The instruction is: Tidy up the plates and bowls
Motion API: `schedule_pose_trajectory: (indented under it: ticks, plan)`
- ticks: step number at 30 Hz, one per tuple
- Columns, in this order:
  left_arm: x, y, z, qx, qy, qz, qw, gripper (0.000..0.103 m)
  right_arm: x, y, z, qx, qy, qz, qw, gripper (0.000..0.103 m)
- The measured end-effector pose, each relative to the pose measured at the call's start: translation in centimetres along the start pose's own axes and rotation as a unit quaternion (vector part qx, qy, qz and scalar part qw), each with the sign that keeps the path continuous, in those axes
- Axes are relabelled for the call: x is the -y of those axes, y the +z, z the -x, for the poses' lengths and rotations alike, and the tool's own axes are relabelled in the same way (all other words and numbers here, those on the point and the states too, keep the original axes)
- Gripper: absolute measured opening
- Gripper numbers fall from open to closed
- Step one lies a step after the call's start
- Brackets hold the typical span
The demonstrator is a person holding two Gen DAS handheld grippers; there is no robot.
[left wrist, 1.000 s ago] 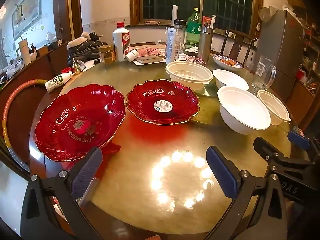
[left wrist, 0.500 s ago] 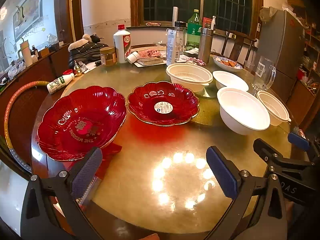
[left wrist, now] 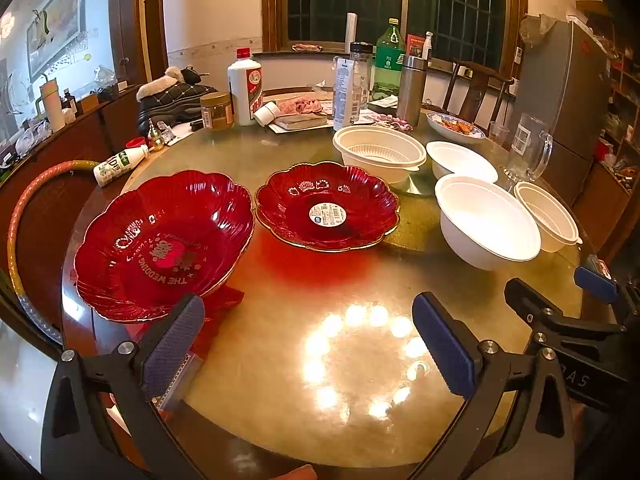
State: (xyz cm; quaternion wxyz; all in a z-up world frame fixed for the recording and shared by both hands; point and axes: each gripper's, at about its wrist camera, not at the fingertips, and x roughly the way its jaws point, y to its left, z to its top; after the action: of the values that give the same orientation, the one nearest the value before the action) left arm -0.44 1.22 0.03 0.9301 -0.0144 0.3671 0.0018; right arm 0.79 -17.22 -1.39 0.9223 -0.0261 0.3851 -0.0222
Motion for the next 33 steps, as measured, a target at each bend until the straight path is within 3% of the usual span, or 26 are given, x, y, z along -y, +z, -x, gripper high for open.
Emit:
schedule_pose_trajectory:
  ticks: [27,33]
  plan:
    - [0.0,-0.1,0.2,-0.002,-0.003,-0.001,1.0,0.103,-0.8,0.1,0.3,0.001,0.002,0.01,1.0,0.103]
    - [-0.7,-0.1,1.0,-0.005,-0.018,0.001,0.9998,0.103,-1.0,0.2,0.5,0.003,0.007,0.01,1.0,0.103]
